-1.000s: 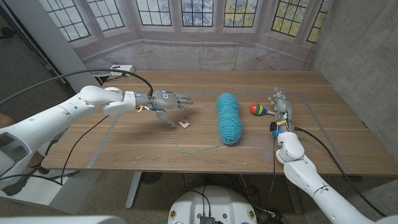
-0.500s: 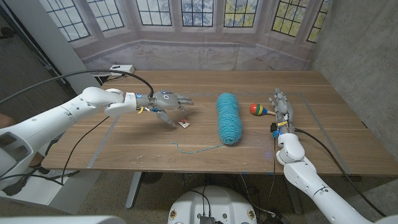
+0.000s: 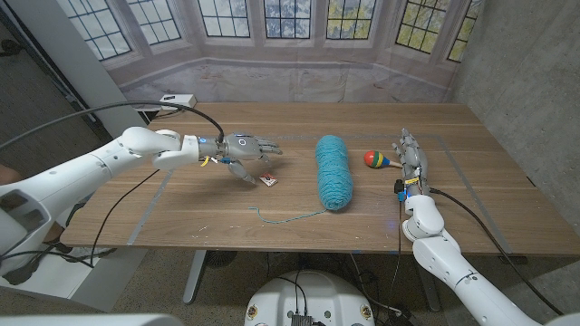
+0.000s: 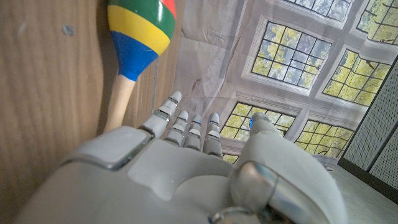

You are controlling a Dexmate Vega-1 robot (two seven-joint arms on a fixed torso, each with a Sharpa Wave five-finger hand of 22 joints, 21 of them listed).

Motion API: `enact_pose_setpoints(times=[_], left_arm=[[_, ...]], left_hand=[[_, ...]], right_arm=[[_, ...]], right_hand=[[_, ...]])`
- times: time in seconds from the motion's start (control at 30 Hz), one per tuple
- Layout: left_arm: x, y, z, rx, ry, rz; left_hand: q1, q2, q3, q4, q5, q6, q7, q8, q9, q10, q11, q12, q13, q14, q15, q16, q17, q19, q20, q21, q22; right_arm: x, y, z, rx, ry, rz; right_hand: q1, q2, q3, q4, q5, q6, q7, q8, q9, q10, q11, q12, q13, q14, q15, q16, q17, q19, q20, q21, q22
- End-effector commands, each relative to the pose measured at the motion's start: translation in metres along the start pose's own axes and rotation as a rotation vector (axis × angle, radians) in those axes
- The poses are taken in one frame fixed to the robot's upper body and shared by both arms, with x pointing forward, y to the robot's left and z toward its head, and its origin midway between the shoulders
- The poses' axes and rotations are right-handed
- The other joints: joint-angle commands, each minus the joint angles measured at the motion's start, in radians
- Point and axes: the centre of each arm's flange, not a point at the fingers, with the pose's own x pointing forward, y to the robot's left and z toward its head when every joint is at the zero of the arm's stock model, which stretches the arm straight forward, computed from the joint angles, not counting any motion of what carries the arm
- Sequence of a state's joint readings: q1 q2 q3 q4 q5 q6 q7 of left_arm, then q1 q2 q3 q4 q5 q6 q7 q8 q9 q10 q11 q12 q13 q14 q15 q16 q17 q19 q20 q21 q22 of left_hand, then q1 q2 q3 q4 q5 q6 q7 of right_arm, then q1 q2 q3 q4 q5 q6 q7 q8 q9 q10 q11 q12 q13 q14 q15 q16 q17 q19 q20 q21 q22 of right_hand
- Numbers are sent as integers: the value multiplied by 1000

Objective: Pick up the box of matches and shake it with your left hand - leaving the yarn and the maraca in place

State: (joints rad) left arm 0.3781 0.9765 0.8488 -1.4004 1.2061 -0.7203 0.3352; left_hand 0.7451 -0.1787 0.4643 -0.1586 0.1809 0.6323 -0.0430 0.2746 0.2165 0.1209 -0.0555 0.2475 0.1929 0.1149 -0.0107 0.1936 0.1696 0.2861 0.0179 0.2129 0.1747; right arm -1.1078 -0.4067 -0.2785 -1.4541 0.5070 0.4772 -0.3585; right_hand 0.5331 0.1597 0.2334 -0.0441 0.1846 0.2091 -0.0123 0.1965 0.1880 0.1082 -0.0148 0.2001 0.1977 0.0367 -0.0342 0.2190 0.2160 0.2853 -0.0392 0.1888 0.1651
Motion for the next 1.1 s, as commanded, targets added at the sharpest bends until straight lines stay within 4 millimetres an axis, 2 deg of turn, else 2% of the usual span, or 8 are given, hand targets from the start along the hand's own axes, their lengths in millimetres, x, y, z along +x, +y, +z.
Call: enact_pose_setpoints(times=[0.03, 1.0, 1.1], left_arm=[[4, -3, 1, 2, -12, 16], [14, -8, 3, -15, -24, 41], [16, -7, 3, -18, -30, 44]], left_hand=[[144, 129, -2, 0, 2, 15, -2, 12, 3, 12, -3, 0, 5, 15, -1, 3, 4, 12, -3, -2, 3], [169, 132, -7, -2, 4, 81, 3, 34, 8, 52, -15, -1, 6, 60, -17, 5, 4, 40, -11, 2, 4], [172, 133, -8, -2, 4, 91, 12, 37, 8, 58, -17, -1, 6, 65, -19, 5, 4, 42, -13, 2, 4]], right_arm=[[-3, -4, -3, 9, 2, -10], [-10, -9, -10, 31, 1, -29], [-11, -10, -11, 35, 0, -33]], right_hand=[[1, 10, 1, -7, -1, 8, -2, 7, 5, 8, 1, 5, 4, 5, -18, 9, 5, 11, -74, 3, 2], [0, 11, 5, -9, -1, 14, -3, 7, 6, 12, 0, 6, 4, 7, -19, 10, 6, 16, -71, 4, 2], [0, 11, 5, -9, -2, 15, -2, 7, 6, 13, 0, 6, 4, 7, -19, 10, 6, 16, -71, 4, 2]])
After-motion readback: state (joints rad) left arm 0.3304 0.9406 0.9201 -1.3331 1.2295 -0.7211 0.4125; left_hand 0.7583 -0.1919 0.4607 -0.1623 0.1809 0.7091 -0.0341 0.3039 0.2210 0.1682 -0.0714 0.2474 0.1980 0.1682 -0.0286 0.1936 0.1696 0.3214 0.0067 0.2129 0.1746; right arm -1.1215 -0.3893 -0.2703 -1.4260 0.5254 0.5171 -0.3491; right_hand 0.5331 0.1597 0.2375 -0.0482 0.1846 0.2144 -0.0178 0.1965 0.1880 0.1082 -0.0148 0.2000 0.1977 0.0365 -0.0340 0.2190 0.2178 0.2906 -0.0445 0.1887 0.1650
